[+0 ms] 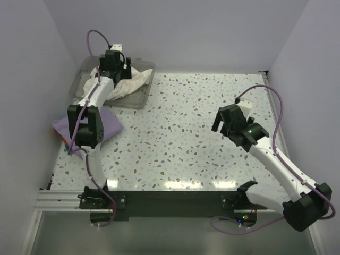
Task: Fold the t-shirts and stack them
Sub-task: Grab the tshirt from the pile
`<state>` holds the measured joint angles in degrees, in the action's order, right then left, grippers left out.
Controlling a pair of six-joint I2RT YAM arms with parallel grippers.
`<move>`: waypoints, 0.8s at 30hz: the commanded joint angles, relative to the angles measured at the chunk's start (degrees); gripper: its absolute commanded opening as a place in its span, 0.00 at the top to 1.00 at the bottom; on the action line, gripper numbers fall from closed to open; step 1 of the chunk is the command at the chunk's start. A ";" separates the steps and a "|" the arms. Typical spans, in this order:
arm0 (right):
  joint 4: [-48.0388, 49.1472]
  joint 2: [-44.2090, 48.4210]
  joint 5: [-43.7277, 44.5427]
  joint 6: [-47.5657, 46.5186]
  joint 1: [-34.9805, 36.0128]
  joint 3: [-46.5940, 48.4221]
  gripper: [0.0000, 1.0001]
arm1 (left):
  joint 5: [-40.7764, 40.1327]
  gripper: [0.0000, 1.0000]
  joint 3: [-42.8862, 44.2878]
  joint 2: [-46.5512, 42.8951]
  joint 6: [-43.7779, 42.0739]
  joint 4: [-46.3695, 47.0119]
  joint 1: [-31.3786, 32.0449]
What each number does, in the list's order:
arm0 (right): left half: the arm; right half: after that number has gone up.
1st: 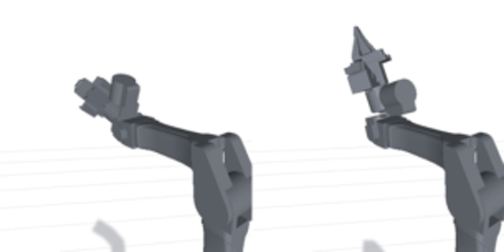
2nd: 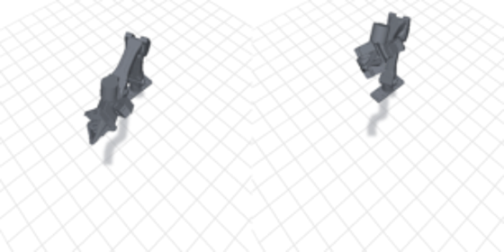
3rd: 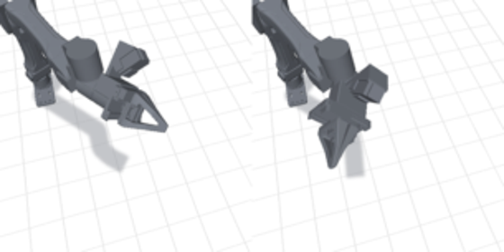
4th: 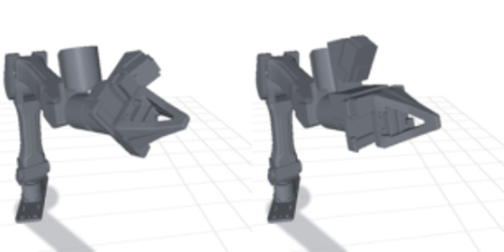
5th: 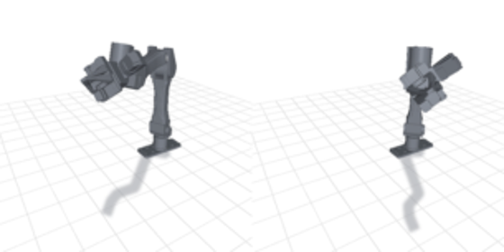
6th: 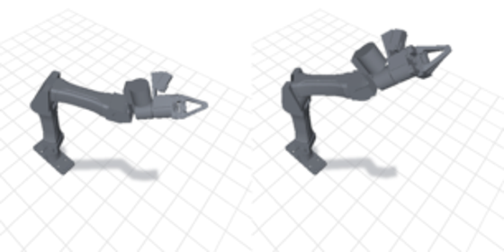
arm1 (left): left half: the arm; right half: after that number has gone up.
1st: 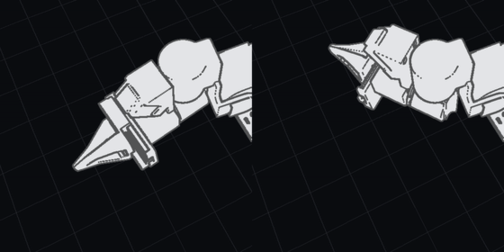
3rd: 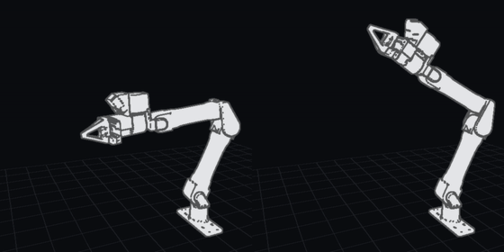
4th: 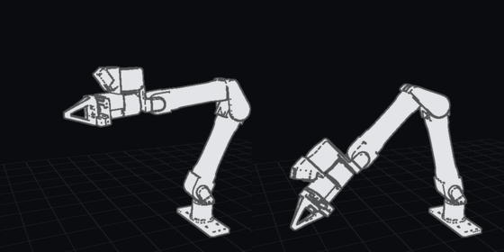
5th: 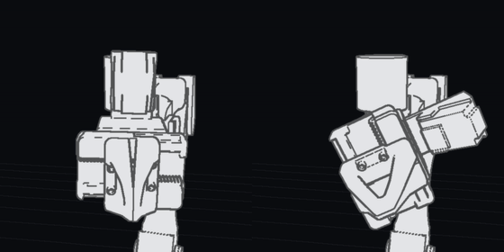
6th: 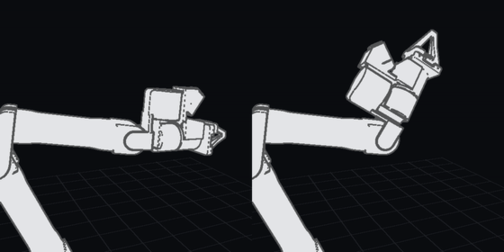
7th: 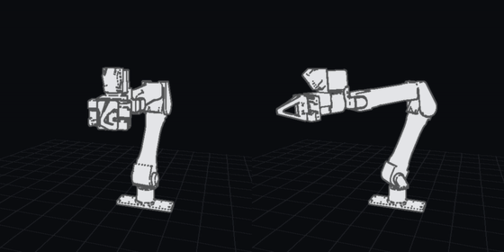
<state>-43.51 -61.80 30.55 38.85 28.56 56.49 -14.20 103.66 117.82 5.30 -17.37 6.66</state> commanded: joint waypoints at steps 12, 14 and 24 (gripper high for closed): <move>-0.62 -5.96 0.13 -0.18 -1.31 3.01 0.01 | 2.41 0.00 16.05 16.99 3.49 1.89 -7.96; -0.79 -6.58 -0.05 -0.35 -1.48 3.54 0.01 | 2.86 0.00 17.45 18.67 3.31 2.42 -8.06; -0.88 -7.63 -1.10 -1.32 -1.84 4.77 0.01 | 2.59 0.12 23.17 26.32 4.54 3.74 -9.12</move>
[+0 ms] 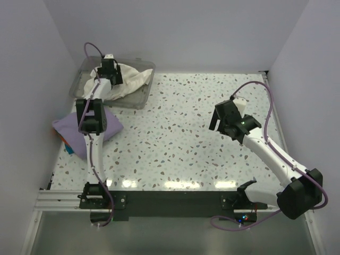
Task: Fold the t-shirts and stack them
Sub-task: Grab the tshirt from the pile, then move the tshirt to the center of the board
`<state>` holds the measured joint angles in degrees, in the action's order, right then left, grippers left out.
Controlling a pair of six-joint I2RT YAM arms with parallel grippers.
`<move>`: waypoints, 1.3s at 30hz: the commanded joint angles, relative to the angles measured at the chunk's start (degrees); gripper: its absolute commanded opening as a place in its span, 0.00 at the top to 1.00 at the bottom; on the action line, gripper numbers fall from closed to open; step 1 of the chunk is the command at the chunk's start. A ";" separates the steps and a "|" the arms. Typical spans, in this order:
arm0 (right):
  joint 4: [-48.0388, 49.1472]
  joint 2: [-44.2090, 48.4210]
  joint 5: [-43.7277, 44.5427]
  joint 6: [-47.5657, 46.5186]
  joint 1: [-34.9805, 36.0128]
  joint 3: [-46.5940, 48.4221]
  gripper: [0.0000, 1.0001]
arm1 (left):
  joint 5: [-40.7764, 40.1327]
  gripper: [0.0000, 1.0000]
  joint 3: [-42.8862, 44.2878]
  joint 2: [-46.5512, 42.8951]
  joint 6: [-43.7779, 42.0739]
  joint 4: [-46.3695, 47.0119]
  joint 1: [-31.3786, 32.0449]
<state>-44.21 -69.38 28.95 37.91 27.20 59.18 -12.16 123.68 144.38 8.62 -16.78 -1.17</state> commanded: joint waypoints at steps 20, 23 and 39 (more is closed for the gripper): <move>2.37 0.74 -1.00 -0.47 -1.27 0.68 0.01 | 15.03 1.00 -24.09 -41.69 4.21 20.82 -1.29; 2.37 1.79 -0.21 -0.56 -1.62 0.15 0.01 | 18.39 1.00 -27.69 -48.65 4.13 20.47 -0.42; 1.23 10.76 5.33 -3.19 -8.92 -1.08 0.01 | 30.17 1.00 -30.25 -70.11 6.58 6.41 19.35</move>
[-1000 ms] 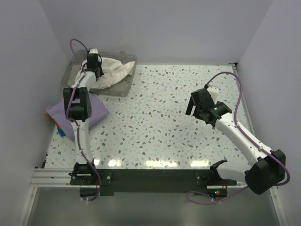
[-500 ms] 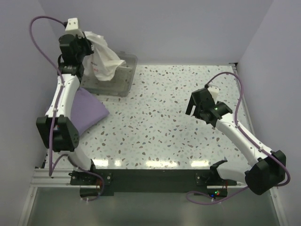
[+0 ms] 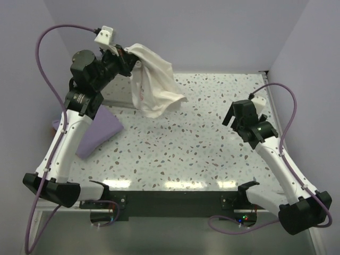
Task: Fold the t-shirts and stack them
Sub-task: Move the tshirt to the center of the board
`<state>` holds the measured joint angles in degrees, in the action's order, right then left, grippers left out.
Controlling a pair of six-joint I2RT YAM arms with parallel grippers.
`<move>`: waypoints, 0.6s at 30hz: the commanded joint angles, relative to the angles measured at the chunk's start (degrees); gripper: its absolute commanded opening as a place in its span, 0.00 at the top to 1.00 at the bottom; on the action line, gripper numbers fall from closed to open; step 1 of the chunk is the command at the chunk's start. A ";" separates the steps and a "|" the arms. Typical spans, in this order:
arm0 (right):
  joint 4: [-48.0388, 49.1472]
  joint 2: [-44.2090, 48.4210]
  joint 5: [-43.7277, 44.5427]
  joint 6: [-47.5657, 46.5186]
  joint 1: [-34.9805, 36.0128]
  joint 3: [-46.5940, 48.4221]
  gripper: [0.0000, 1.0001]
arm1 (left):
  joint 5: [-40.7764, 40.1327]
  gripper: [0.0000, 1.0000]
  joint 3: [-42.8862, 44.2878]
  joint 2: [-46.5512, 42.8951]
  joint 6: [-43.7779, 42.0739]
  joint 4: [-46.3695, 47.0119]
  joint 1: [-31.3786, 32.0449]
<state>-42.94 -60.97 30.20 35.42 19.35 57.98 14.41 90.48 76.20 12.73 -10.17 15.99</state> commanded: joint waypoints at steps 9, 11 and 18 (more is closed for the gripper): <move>-3.46 4.99 2.07 2.10 -1.51 -2.51 0.01 | -0.13 0.37 -3.81 6.14 7.74 -16.25 5.37; -4.34 4.90 0.31 2.72 -1.42 -3.83 0.01 | -7.37 0.27 -5.65 8.17 8.54 -21.61 5.37; 0.04 4.98 -12.95 4.40 -1.51 -11.03 0.01 | -6.42 0.23 -19.80 -1.14 10.47 -19.79 6.86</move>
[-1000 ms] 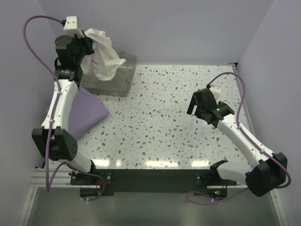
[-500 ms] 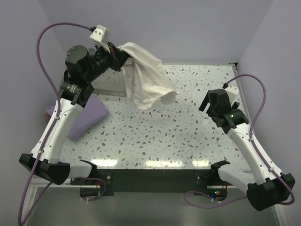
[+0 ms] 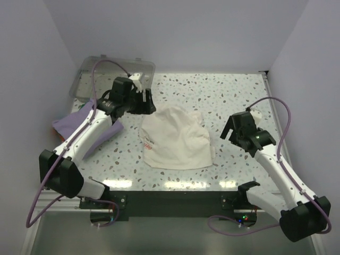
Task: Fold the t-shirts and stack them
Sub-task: Move the tshirt to the center of the board, then flatten the tshirt out
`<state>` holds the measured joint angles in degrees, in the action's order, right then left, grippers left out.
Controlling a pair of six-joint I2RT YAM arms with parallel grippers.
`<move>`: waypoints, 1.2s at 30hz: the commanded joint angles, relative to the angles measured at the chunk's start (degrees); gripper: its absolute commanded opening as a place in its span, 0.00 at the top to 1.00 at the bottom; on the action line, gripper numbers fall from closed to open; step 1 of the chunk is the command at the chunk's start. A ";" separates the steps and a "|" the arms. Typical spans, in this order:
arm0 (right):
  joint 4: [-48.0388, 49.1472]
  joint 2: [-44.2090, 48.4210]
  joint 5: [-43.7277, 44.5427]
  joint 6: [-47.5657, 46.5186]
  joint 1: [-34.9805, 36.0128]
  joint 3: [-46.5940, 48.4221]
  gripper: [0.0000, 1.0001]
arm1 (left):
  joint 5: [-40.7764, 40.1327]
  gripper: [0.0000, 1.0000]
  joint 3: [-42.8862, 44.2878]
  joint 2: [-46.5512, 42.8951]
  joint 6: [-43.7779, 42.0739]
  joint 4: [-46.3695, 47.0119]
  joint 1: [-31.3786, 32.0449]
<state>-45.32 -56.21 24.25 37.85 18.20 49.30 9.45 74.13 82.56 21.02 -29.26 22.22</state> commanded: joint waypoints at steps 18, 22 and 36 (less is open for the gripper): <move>24.40 -20.32 -24.16 -3.48 -0.18 -0.80 0.04 | 13.57 0.15 -33.70 -6.39 7.99 4.11 0.55; 26.60 -26.39 -28.28 -3.57 -0.18 2.29 0.07 | 13.93 0.15 -32.56 -2.50 7.46 7.62 0.55; 19.76 -34.33 -37.88 -10.07 -0.18 7.83 0.72 | 17.79 0.89 -26.32 13.58 3.60 17.22 0.63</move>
<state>-22.76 -90.94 -10.39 30.76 18.20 54.30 26.65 44.99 93.76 26.39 -16.23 22.59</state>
